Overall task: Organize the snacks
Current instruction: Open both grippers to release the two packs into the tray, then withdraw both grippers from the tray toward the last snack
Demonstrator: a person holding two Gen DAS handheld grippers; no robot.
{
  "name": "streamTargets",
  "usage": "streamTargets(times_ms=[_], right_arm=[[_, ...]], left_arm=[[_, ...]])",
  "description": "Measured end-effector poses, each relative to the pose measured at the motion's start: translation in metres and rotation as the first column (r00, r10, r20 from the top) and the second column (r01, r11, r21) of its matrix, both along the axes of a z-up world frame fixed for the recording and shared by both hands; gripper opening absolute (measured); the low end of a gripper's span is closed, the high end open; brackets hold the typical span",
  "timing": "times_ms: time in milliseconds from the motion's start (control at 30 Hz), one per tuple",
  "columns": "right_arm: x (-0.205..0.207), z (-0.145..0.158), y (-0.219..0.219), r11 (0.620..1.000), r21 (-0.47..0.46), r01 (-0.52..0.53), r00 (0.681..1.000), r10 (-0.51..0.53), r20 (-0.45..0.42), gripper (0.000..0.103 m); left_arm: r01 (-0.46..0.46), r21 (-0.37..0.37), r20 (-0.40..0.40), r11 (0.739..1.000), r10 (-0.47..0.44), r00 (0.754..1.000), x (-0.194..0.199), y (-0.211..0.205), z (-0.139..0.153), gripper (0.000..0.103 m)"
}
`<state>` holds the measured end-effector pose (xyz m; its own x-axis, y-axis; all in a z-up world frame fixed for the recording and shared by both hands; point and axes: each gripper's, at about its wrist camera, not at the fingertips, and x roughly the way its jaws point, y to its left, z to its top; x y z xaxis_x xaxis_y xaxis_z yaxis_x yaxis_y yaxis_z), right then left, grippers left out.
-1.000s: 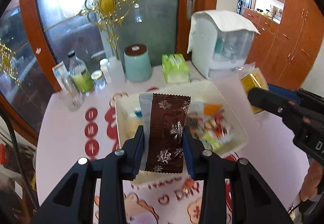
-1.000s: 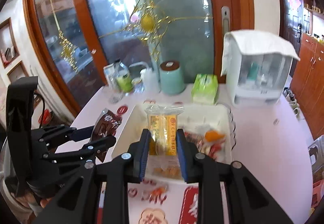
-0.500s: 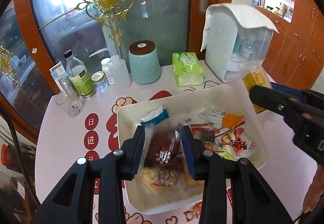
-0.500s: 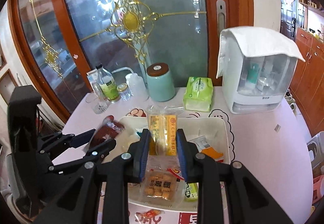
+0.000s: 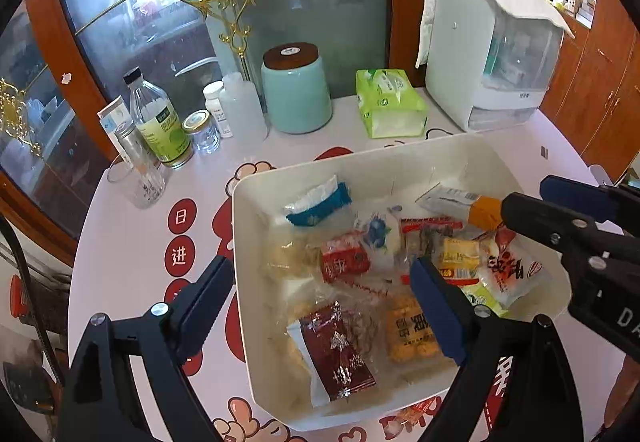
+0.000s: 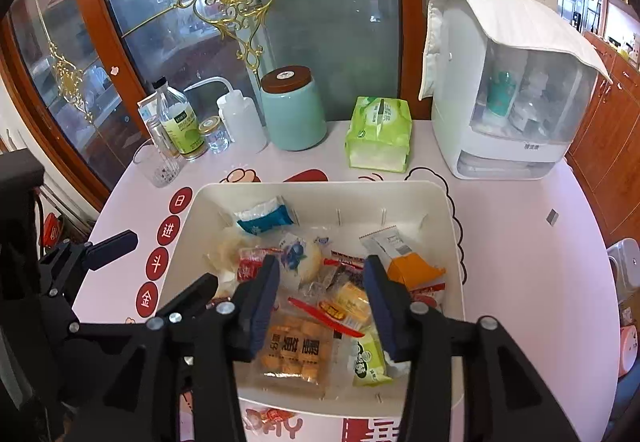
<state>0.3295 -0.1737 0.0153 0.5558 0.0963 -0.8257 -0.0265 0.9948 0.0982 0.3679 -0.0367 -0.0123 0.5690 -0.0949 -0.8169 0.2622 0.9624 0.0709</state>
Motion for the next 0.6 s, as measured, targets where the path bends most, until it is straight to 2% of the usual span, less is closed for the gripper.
streamTargets(times_ms=[267, 600], right_arm=[[-0.011, -0.001, 0.001, 1.0, 0.008, 0.001, 1.0, -0.001, -0.014, 0.046], [-0.034, 0.011, 0.007, 1.0, 0.021, -0.012, 1.0, 0.012, 0.002, 0.046]], left_arm=[[-0.006, -0.012, -0.013, 1.0, 0.006, 1.0, -0.011, 0.003, 0.001, 0.089], [-0.015, -0.045, 0.009, 0.999, 0.016, 1.0, -0.037, 0.014, 0.019, 0.089]])
